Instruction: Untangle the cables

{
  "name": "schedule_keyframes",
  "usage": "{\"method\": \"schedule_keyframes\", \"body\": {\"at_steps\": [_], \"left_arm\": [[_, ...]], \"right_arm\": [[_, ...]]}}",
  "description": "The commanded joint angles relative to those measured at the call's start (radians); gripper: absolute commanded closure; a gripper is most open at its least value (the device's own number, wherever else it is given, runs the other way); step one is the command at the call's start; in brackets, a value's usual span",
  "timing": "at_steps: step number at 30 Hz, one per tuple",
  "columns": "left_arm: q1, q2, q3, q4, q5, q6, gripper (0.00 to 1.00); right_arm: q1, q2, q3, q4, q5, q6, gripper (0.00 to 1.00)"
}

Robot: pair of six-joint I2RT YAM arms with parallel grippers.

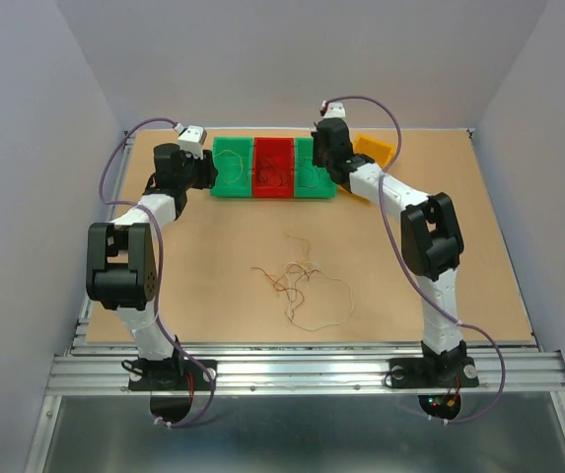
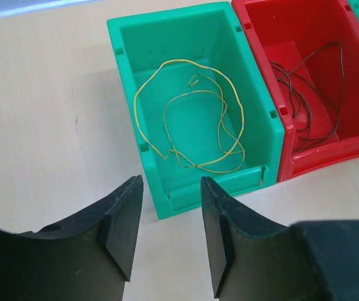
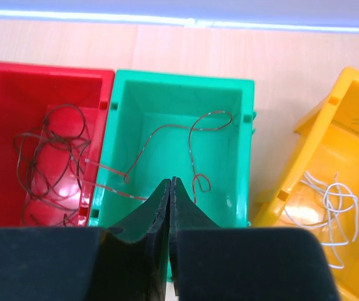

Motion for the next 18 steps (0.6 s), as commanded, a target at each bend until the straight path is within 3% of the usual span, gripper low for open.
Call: {"method": "schedule_keyframes", "body": {"at_steps": [1, 18], "left_arm": [[0.002, -0.062, -0.017, 0.044, -0.005, -0.006, 0.48], [0.002, -0.065, -0.016, 0.045, -0.002, -0.003, 0.48]], "right_arm": [[-0.002, -0.046, -0.058, 0.138, -0.116, -0.026, 0.96], [0.009, 0.080, 0.051, 0.169, -0.235, -0.018, 0.96]]}}
